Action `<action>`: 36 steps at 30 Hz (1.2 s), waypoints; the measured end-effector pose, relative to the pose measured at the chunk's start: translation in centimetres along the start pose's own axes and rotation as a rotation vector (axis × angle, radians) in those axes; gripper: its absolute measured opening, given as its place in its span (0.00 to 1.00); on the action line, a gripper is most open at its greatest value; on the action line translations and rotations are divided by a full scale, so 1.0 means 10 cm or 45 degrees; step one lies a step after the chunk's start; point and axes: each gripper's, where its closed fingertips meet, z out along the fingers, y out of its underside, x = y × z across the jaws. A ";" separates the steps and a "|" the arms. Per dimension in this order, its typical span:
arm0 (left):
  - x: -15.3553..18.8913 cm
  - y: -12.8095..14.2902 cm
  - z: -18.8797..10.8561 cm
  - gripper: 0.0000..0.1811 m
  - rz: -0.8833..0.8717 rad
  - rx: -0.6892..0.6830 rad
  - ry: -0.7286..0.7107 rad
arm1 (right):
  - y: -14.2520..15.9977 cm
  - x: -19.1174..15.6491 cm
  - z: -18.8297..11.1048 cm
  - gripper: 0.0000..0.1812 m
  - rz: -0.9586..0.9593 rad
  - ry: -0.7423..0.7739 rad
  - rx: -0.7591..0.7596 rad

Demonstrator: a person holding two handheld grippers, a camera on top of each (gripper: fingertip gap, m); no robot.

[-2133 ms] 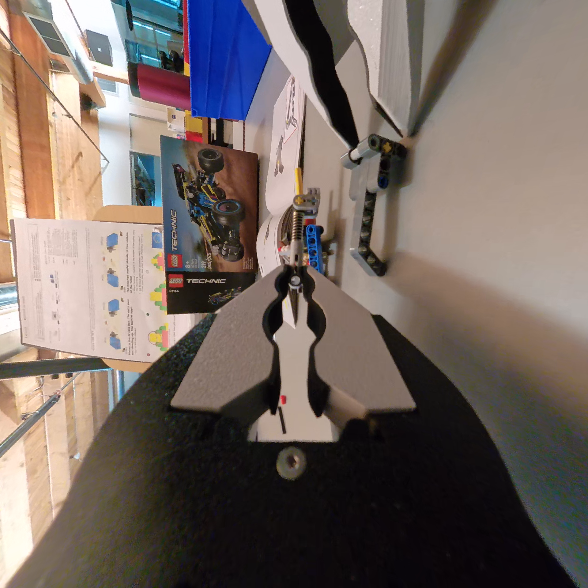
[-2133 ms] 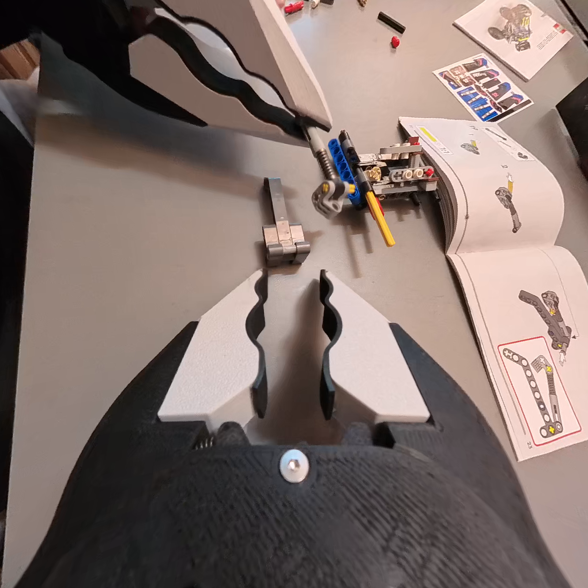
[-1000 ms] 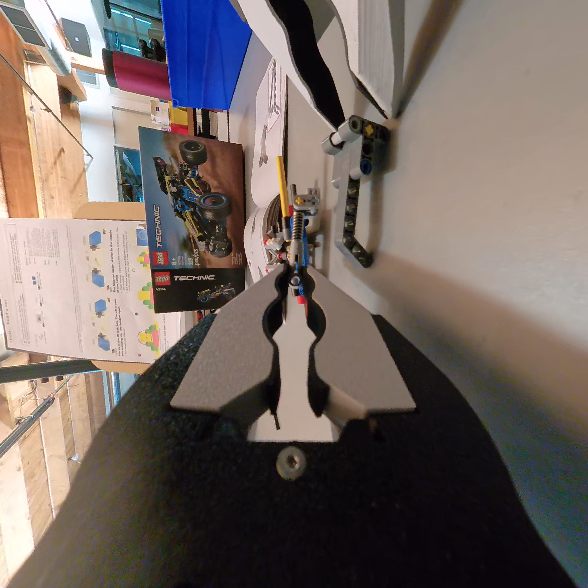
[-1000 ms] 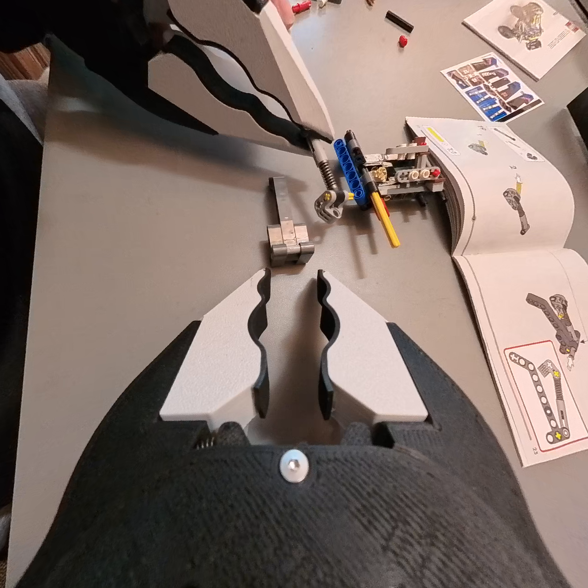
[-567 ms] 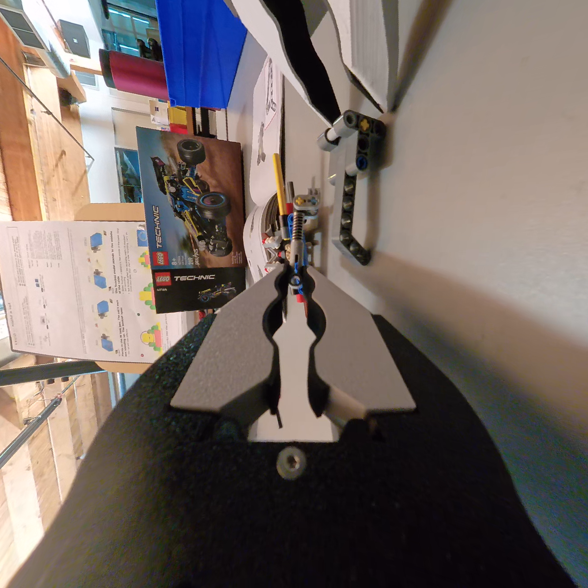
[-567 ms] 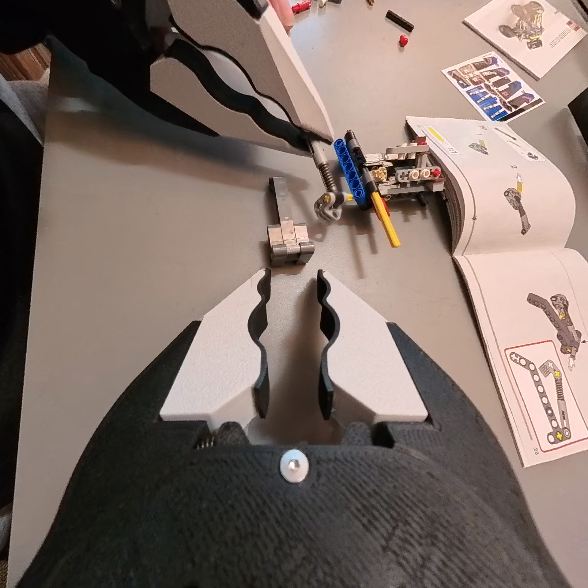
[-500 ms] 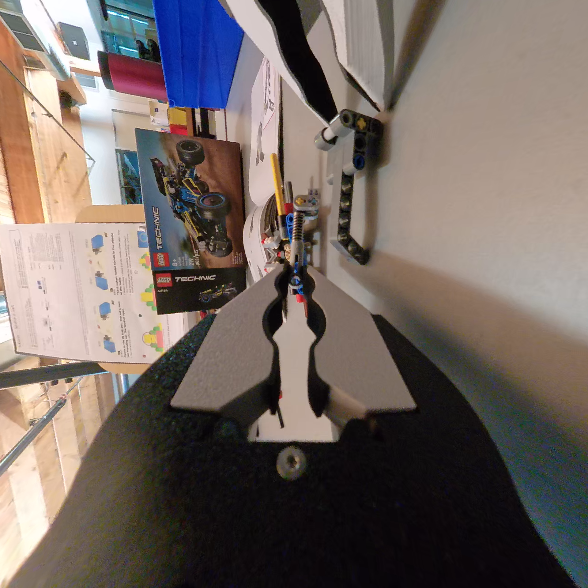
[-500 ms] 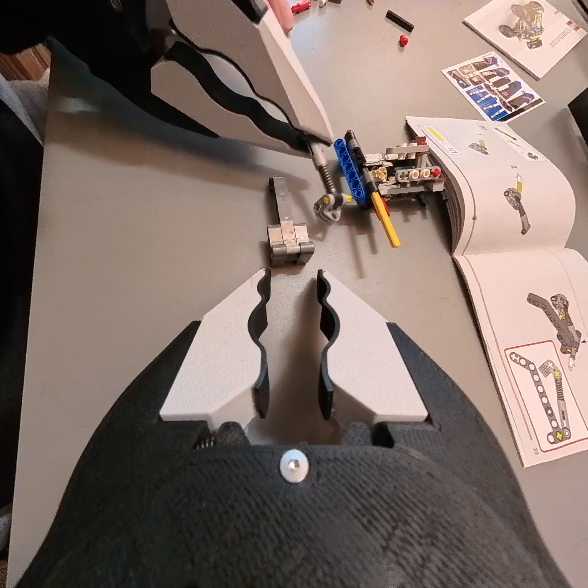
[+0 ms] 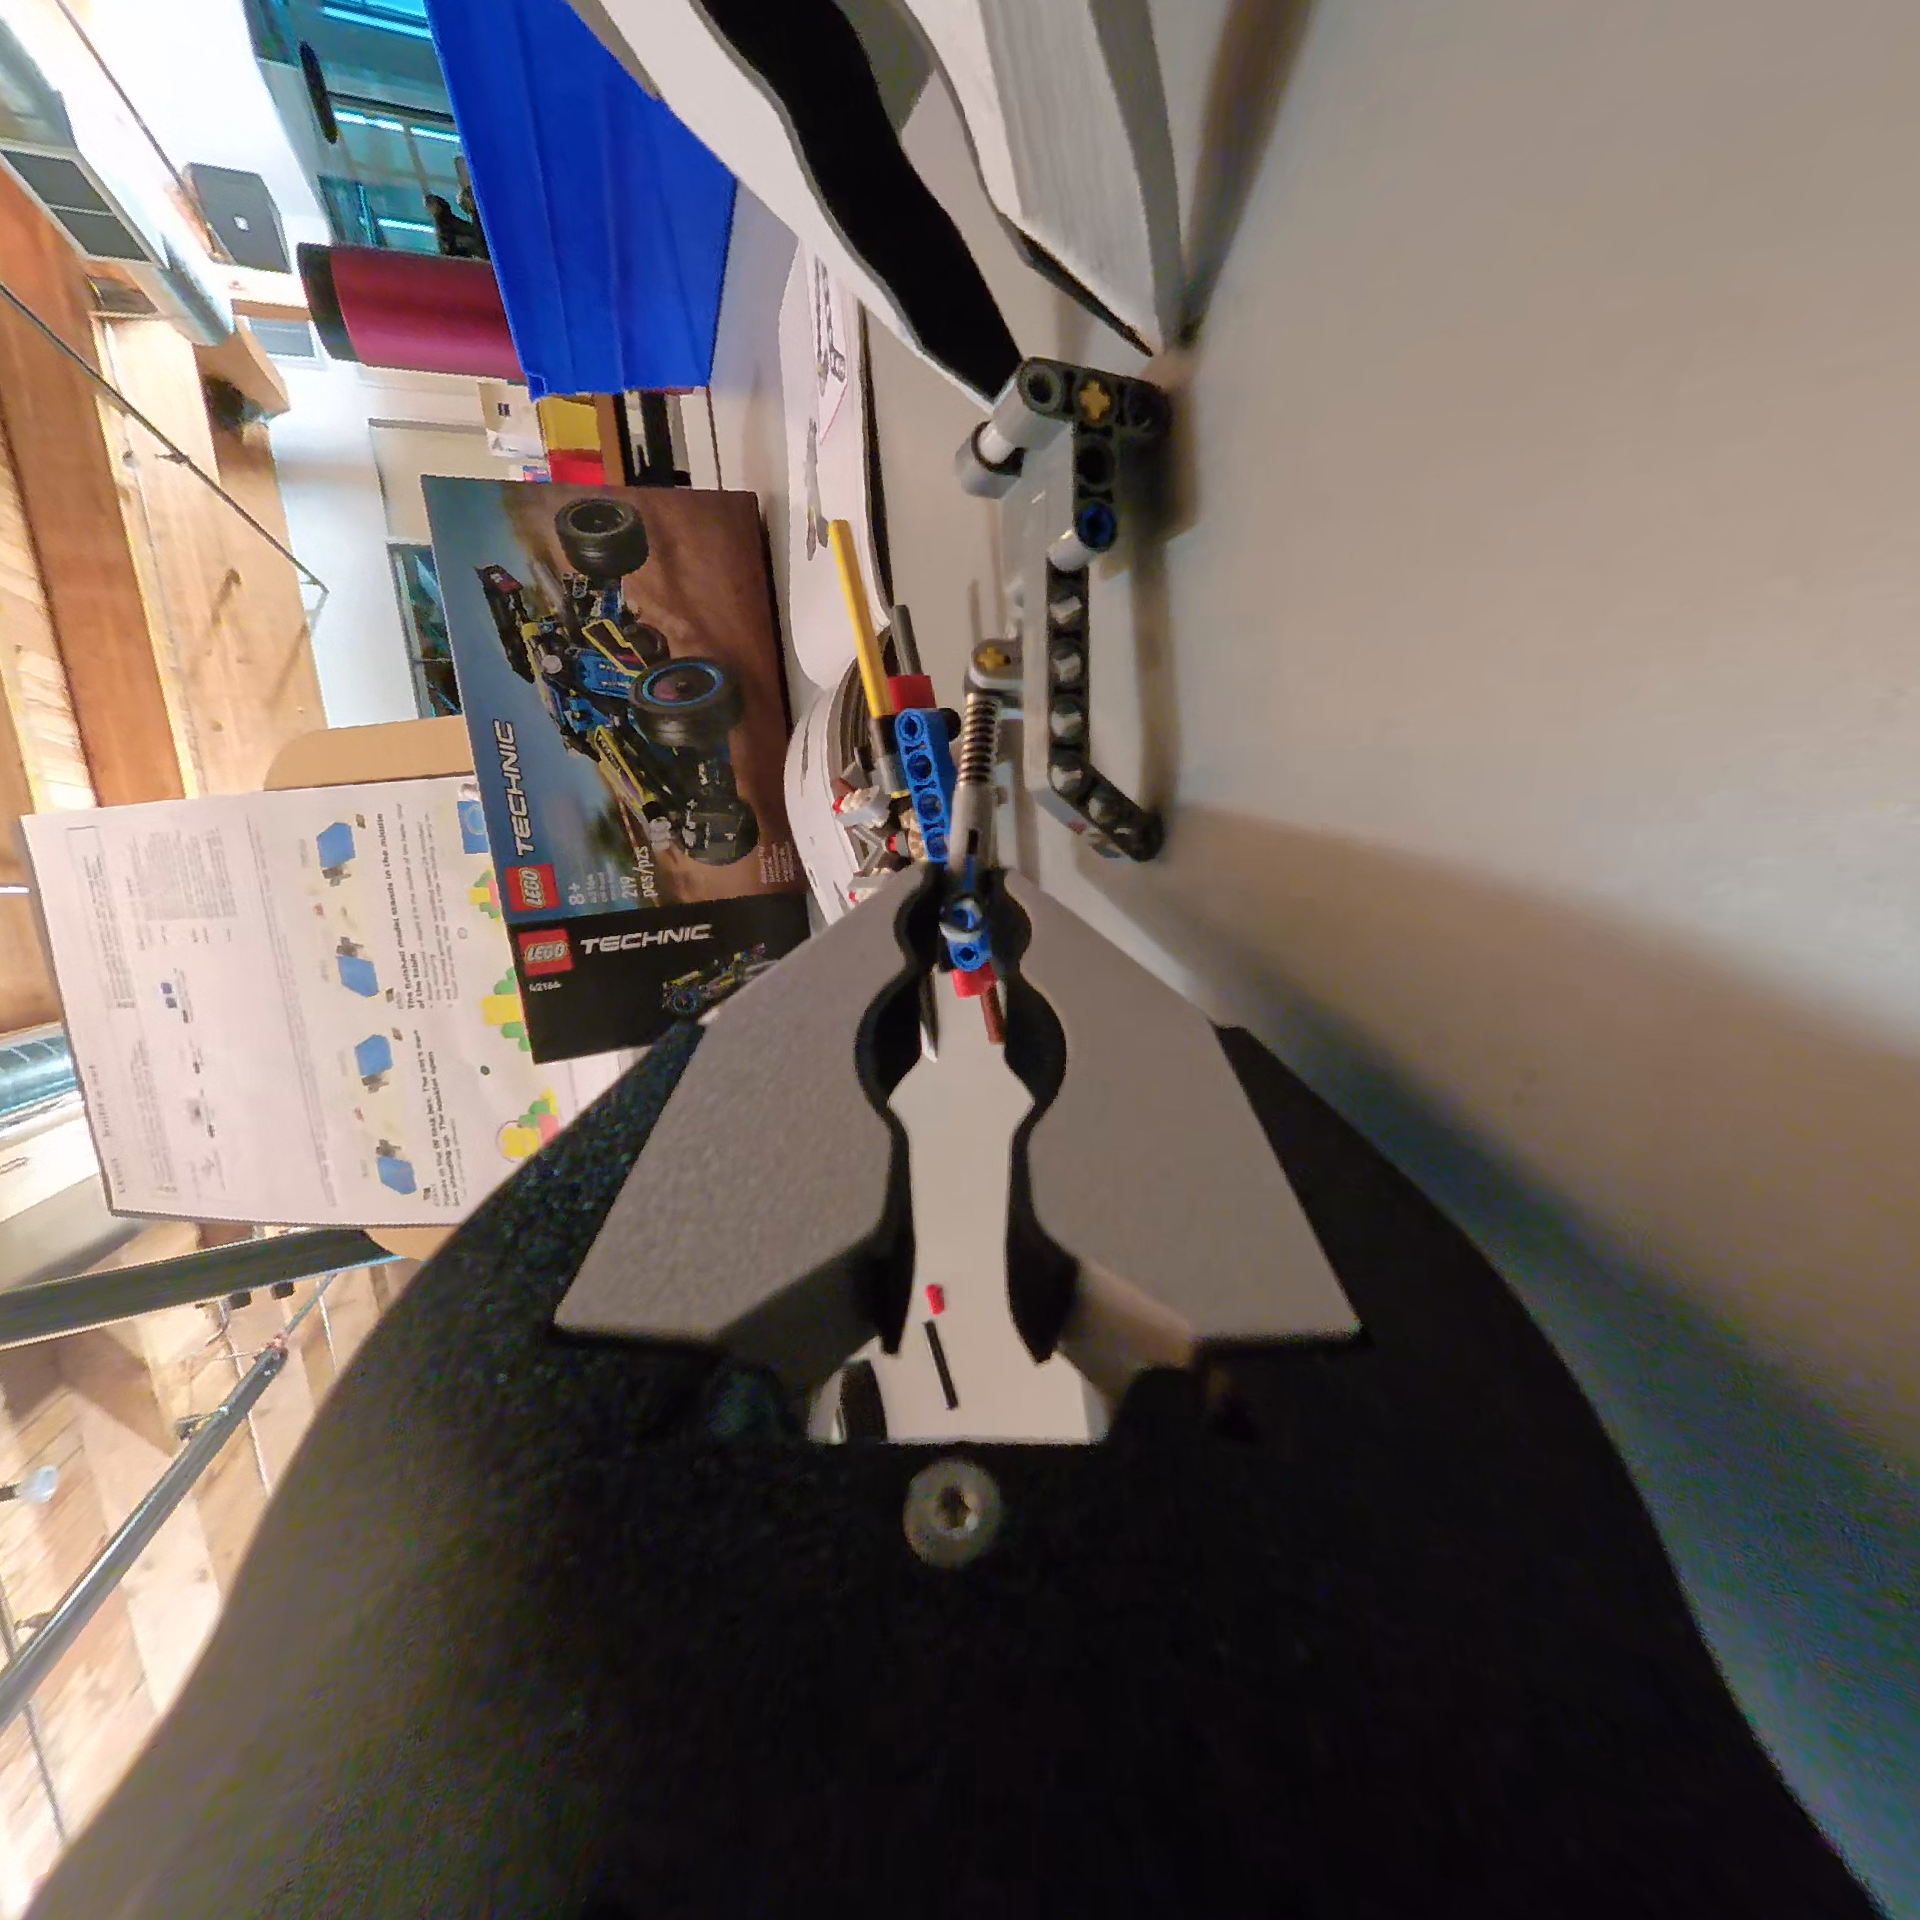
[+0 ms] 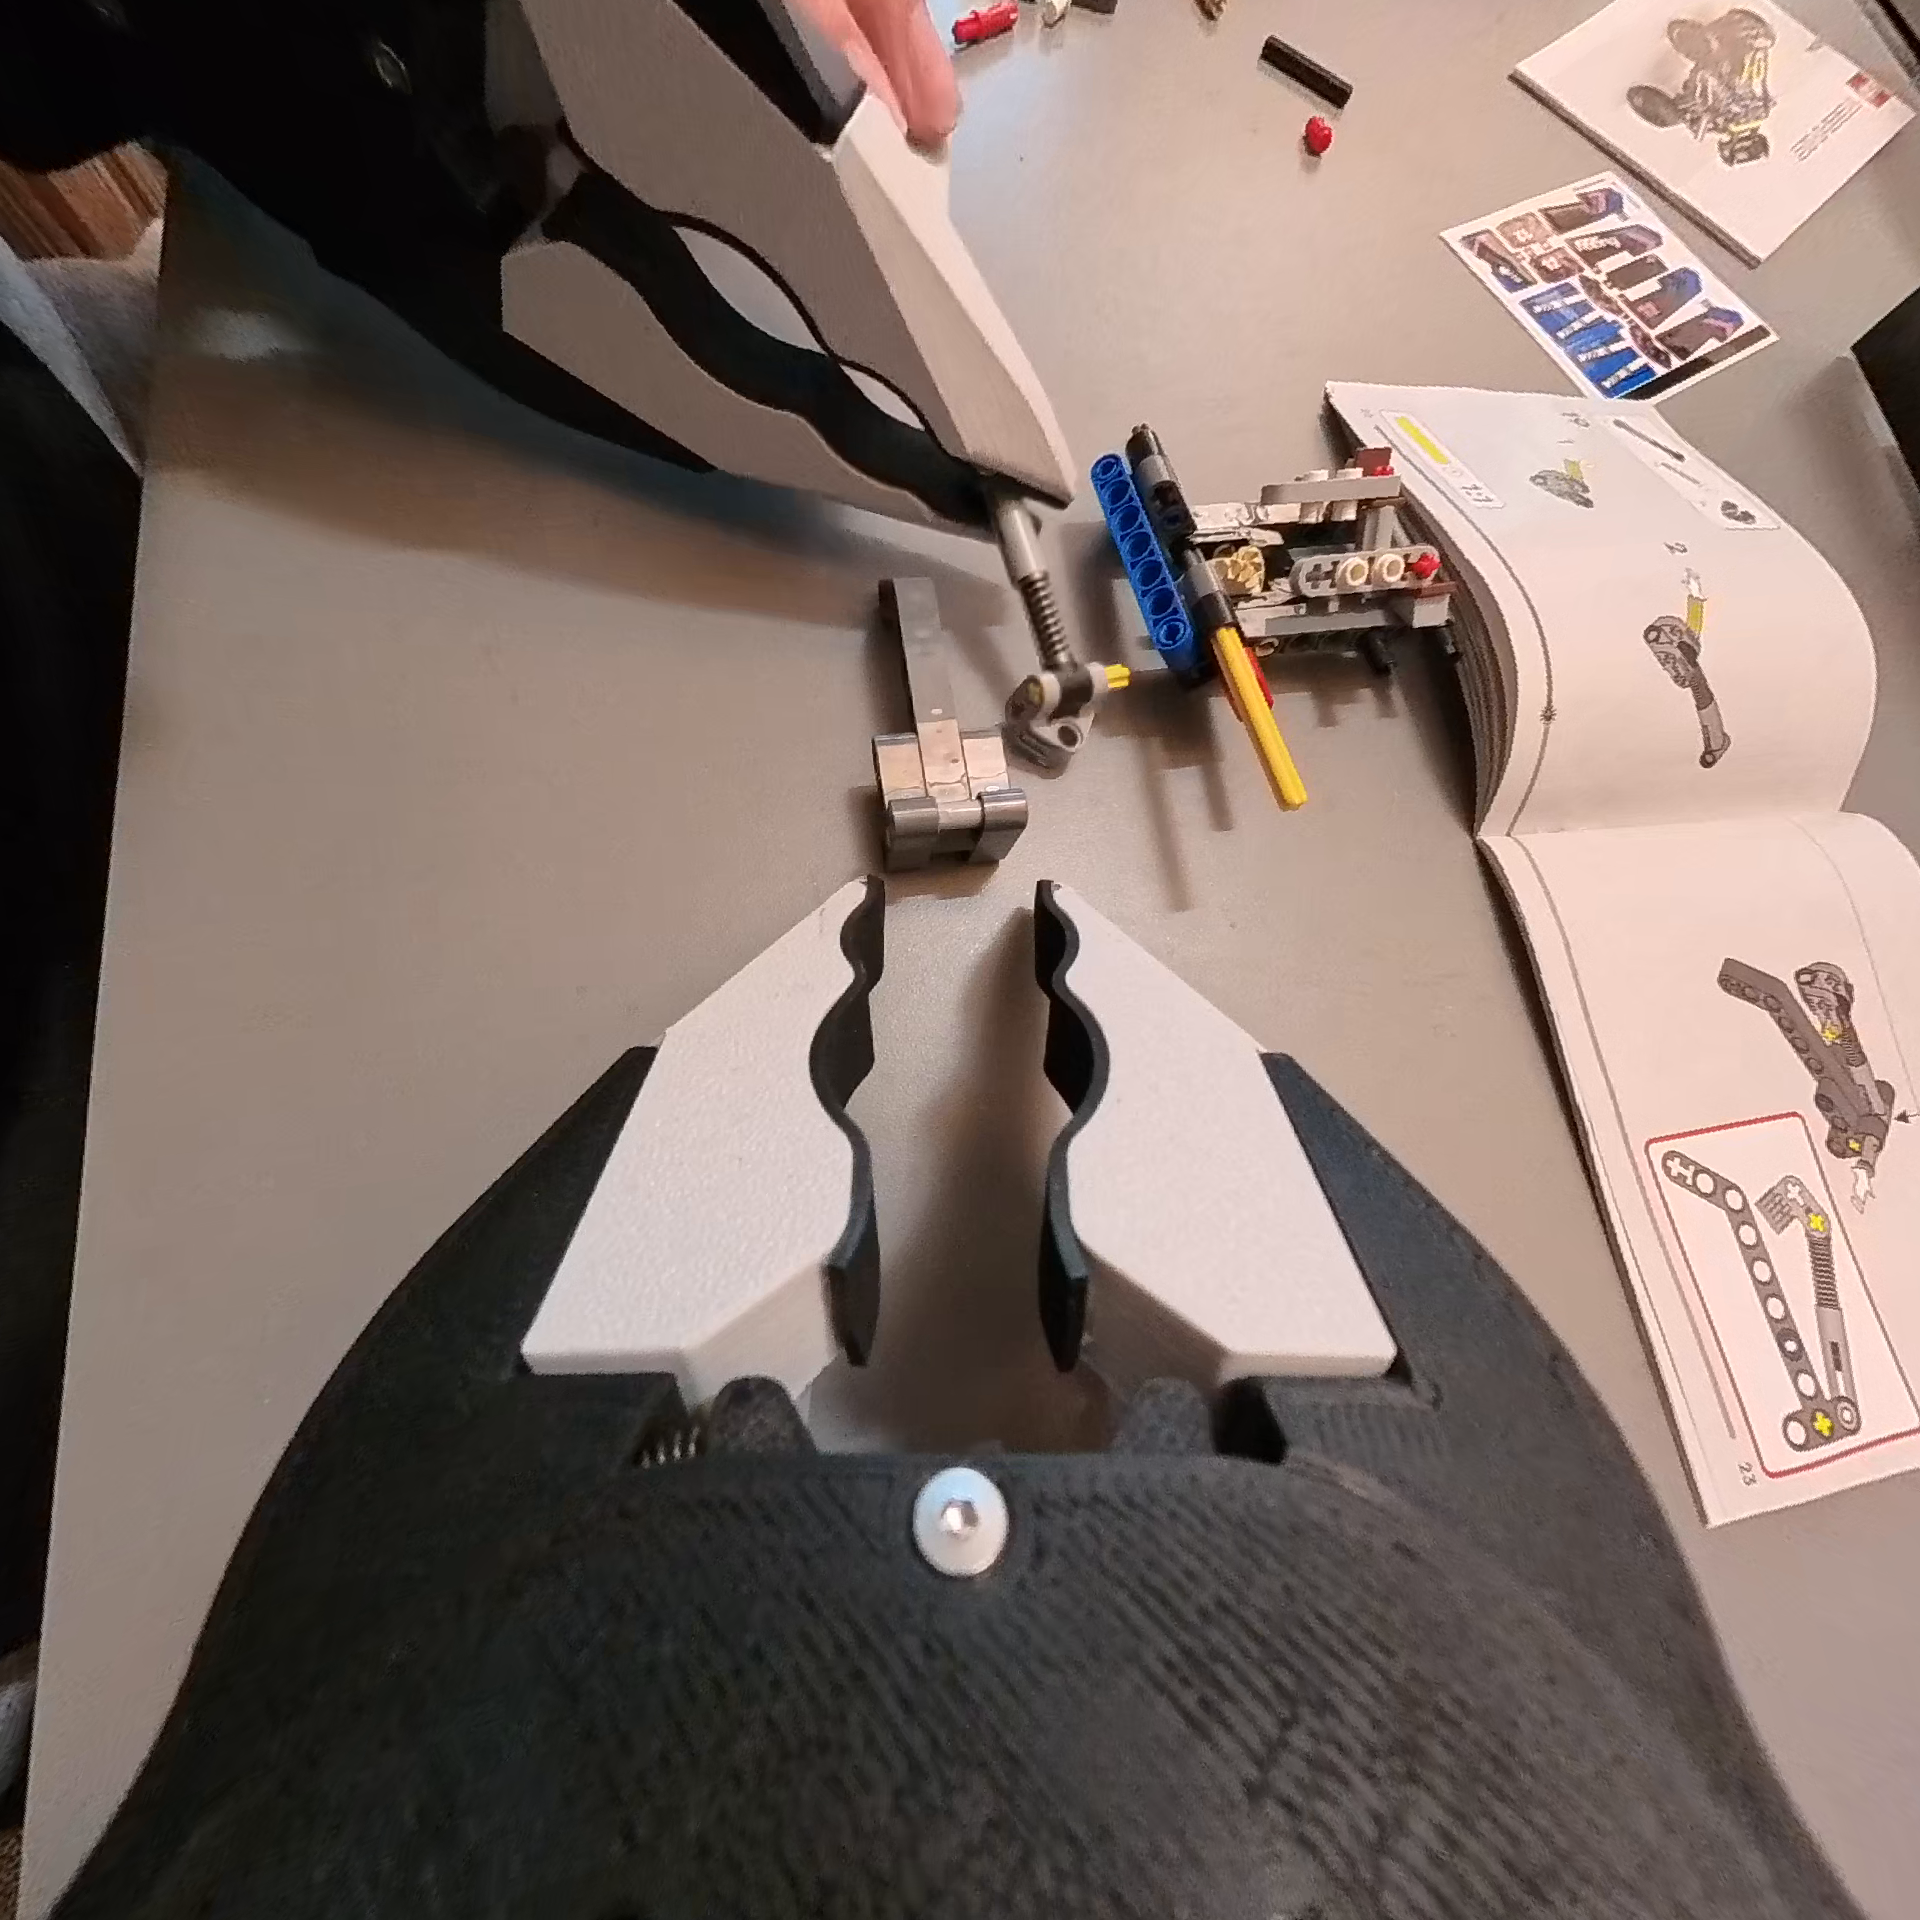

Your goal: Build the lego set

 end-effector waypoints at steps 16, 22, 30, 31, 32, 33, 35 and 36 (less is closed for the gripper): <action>-0.26 -0.30 -0.25 0.02 0.098 0.262 -0.147 | 0.00 0.00 0.00 0.15 0.002 -0.003 0.000; -0.20 -0.38 -0.22 0.02 0.204 0.290 -0.163 | 0.00 0.00 0.00 0.15 0.000 -0.001 0.000; -0.12 -0.38 -0.20 0.03 -0.013 0.339 -0.061 | 0.00 0.00 0.00 0.15 0.000 -0.001 0.000; -0.11 -0.38 -0.20 0.03 -0.088 0.353 -0.034 | 0.00 0.00 0.00 0.15 0.000 0.000 0.000; -0.10 -0.37 -0.19 0.03 -0.169 0.362 0.001 | 0.00 0.00 0.00 0.15 -0.001 0.000 0.000; -0.07 -0.36 -0.17 0.03 -0.268 0.360 0.059 | 0.00 0.00 0.00 0.15 -0.002 0.001 0.000; -0.04 -0.30 -0.13 0.03 -0.533 0.330 0.189 | 0.00 0.00 0.00 0.15 -0.001 0.000 0.000; -0.05 -0.31 -0.14 0.03 -0.661 0.359 0.243 | 0.00 0.00 0.00 0.15 -0.001 0.000 0.000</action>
